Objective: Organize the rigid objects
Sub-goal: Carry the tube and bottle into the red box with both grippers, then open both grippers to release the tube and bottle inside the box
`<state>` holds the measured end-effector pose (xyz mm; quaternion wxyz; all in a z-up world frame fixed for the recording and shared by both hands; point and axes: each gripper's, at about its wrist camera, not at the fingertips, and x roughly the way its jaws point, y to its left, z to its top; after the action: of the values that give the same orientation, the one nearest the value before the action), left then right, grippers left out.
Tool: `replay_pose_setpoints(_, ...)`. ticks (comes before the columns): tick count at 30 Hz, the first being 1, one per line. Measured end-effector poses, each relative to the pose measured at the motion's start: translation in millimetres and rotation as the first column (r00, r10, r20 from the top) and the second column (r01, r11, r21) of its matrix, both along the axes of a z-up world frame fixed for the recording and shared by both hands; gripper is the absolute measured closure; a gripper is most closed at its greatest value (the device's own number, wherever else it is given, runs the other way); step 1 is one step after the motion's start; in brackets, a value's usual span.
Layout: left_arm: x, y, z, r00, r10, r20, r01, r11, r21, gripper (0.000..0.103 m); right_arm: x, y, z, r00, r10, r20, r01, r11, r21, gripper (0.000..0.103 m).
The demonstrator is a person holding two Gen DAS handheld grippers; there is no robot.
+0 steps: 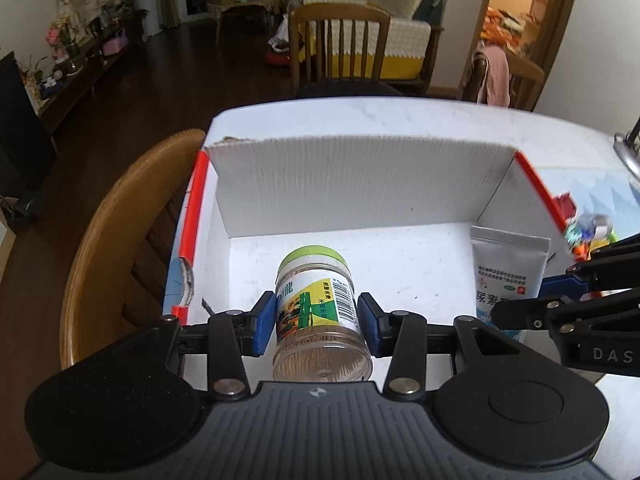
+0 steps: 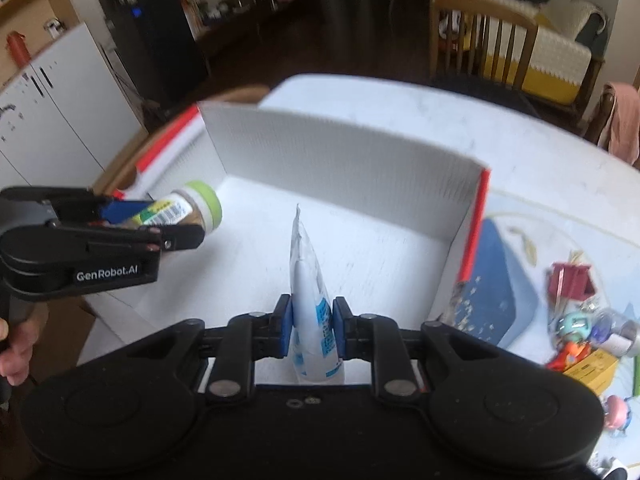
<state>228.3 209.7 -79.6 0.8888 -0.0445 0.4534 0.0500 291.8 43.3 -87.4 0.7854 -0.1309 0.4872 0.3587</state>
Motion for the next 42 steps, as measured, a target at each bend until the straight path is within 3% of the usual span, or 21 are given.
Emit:
replay_pose_setpoints(9, 14.6, -6.0, -17.8, 0.996, -0.057, -0.065, 0.058, 0.998, 0.018, 0.059, 11.6, 19.3, -17.3, 0.999, -0.012, -0.041, 0.010, 0.999, -0.047, 0.083)
replay_pose_setpoints(26, 29.8, -9.5, -42.6, 0.961, -0.151, -0.232, 0.144, 0.988, -0.046, 0.059, 10.5, 34.0, -39.7, 0.998, -0.004, -0.060, -0.004, 0.991, -0.133, 0.083)
replay_pose_setpoints(34, 23.0, -10.0, -33.2, 0.967, -0.137, -0.215, 0.128, 0.990, -0.058, 0.059, 6.9, 28.6, -29.1, 0.999, 0.003, -0.032, -0.007, 0.994, -0.112, 0.079)
replay_pose_setpoints(42, 11.2, -8.6, -13.8, 0.980, -0.115, -0.164, 0.105, 0.992, -0.068, 0.059, -1.4, 11.2, -8.9, 1.000, -0.005, -0.019, 0.004, 1.000, -0.030, 0.072)
